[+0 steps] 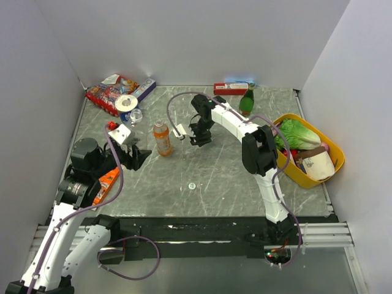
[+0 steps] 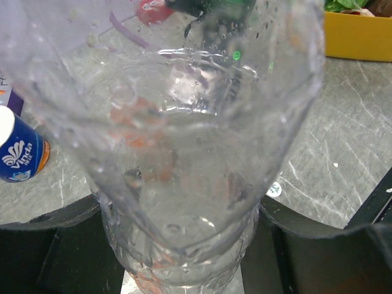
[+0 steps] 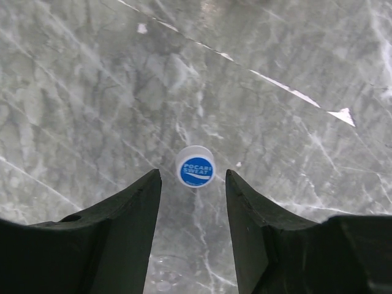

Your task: Screw on the bottle caps

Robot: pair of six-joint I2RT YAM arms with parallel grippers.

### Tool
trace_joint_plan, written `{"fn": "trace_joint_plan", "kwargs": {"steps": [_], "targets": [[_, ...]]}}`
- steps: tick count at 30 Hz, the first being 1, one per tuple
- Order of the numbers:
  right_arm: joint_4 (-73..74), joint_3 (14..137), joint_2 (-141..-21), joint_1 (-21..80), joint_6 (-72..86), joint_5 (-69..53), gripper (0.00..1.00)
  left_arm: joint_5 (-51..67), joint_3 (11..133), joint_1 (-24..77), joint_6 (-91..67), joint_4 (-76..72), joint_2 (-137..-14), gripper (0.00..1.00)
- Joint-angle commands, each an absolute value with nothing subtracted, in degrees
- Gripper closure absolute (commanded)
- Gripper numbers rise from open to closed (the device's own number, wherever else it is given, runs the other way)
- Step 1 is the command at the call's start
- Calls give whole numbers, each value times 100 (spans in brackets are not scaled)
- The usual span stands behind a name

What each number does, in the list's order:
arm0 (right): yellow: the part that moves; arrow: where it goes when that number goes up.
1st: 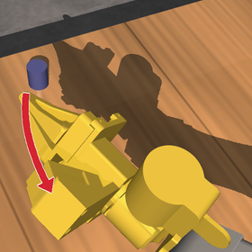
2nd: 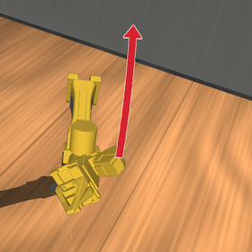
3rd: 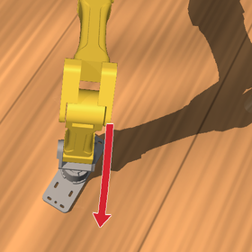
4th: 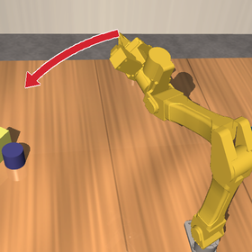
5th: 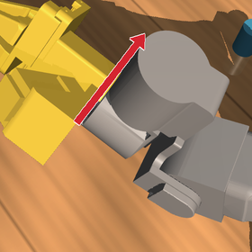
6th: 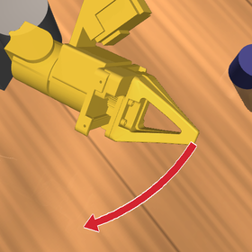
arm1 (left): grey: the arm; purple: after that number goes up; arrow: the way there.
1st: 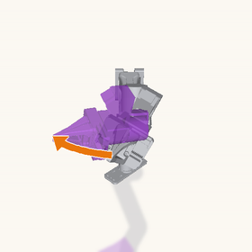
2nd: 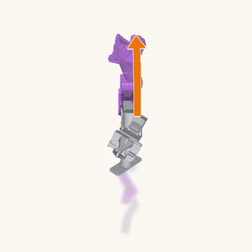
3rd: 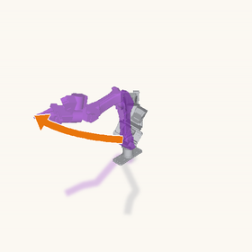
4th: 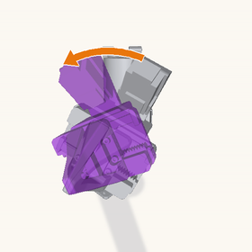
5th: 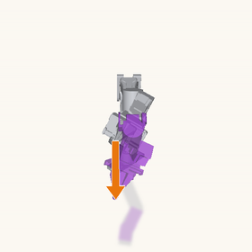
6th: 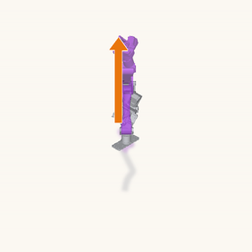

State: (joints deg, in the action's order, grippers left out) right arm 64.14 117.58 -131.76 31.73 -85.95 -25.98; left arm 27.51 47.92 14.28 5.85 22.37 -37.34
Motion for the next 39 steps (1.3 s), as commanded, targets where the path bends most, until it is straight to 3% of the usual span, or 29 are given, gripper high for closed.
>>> {"fn": "trace_joint_plan", "kwargs": {"steps": [1,6,19,39], "targets": [[6249,11979,-13236,3164,-8596,-2602,46,2944,4931,1371,352,2030,-3718,99],[6583,12445,-13605,3120,-8587,-2523,46,2979,4931,1345,308,1951,-3832,99],[6592,12164,-13667,3094,-8701,-2373,42,3050,4808,1310,281,1802,-3955,99],[6416,11997,-13746,3103,-8736,-2285,47,3067,4676,1301,281,1582,-4175,99]]}}
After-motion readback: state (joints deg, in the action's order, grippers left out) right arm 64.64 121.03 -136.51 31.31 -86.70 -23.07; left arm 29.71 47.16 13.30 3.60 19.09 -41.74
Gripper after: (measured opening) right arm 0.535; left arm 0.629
